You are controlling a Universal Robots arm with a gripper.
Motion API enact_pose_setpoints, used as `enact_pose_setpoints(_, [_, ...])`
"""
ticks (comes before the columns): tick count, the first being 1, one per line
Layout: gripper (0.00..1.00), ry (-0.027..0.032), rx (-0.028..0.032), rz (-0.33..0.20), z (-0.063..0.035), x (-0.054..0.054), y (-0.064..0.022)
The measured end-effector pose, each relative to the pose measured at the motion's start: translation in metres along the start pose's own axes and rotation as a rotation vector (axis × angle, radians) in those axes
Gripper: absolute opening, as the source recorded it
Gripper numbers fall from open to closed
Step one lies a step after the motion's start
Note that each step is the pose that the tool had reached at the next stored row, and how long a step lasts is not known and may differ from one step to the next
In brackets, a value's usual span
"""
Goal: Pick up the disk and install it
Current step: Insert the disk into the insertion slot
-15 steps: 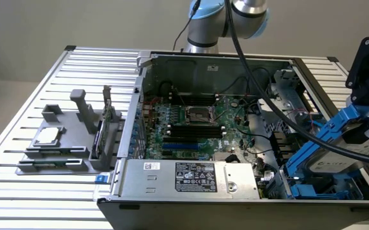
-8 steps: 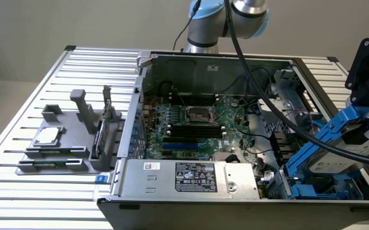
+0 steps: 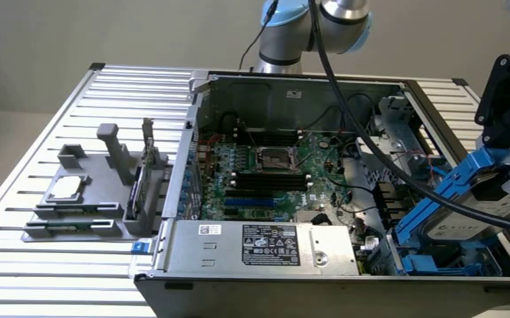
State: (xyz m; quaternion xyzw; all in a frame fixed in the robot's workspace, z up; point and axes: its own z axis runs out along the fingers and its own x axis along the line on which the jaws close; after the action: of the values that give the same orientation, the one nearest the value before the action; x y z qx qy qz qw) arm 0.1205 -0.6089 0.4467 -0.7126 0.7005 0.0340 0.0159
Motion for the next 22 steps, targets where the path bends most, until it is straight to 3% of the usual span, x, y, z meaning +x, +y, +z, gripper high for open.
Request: enact_pose_setpoints(22, [0.32,0.0014,0.0002,-0.02,0.0018,0.0009,0.0002])
